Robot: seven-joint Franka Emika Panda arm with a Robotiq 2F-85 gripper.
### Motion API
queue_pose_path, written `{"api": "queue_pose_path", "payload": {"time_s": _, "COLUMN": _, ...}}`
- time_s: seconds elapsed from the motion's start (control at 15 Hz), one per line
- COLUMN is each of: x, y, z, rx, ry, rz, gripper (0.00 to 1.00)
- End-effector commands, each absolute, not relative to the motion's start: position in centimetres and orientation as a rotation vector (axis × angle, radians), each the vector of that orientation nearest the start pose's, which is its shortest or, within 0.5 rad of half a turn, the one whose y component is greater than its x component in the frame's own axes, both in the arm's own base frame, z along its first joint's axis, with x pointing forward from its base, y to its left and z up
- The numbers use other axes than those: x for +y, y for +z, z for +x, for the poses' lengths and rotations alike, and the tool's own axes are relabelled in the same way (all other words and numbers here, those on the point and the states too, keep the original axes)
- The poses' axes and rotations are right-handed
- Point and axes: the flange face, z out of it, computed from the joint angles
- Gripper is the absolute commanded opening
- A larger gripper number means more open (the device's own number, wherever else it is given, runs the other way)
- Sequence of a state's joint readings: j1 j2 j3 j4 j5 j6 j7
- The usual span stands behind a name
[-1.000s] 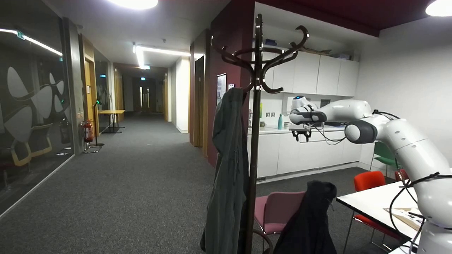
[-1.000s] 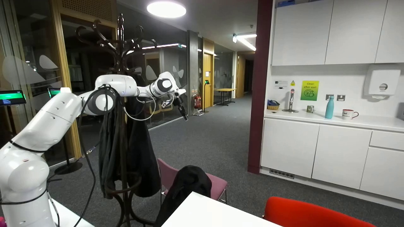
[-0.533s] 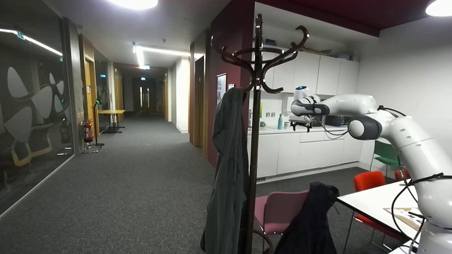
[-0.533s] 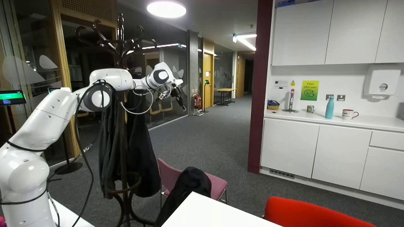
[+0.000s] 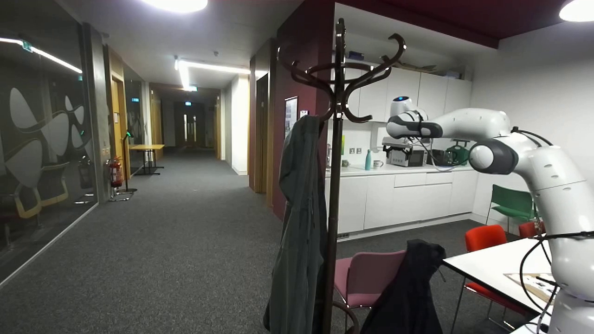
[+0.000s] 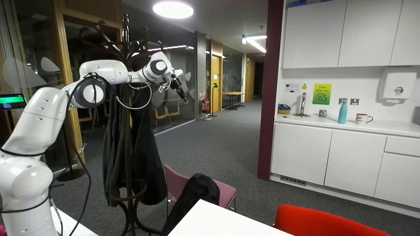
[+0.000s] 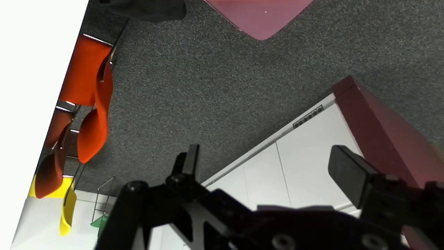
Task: Put one jersey on the backrest of the pink chair
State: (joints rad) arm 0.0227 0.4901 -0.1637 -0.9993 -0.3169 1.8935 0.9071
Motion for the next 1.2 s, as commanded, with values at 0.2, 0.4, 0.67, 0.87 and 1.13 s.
{"api": "queue_pose_path", "payload": {"time_s": 0.2, "x": -7.5, "y": 66.0, "z": 67.0, "rx": 1.408, "ry": -0.937, "rz": -2.921, "gripper": 1.0}}
{"api": "queue_pose_path", "payload": {"time_s": 0.4, "x": -7.7, "y": 66.4, "z": 65.9, "rx": 1.355, "ry": -0.954, "rz": -2.929, "gripper": 1.0}}
{"api": "queue_pose_path", "payload": {"time_s": 0.67, "x": -7.9, "y": 67.0, "z": 64.3, "rx": 1.309, "ry": -0.984, "rz": -2.91, "gripper": 1.0}}
{"api": "queue_pose_path", "payload": {"time_s": 0.87, "x": -8.0, "y": 67.7, "z": 62.7, "rx": 1.288, "ry": -1.011, "rz": -2.888, "gripper": 1.0}}
{"api": "queue_pose_path", "payload": {"time_s": 1.13, "x": -8.2, "y": 68.8, "z": 60.3, "rx": 1.271, "ry": -1.045, "rz": -2.856, "gripper": 1.0}}
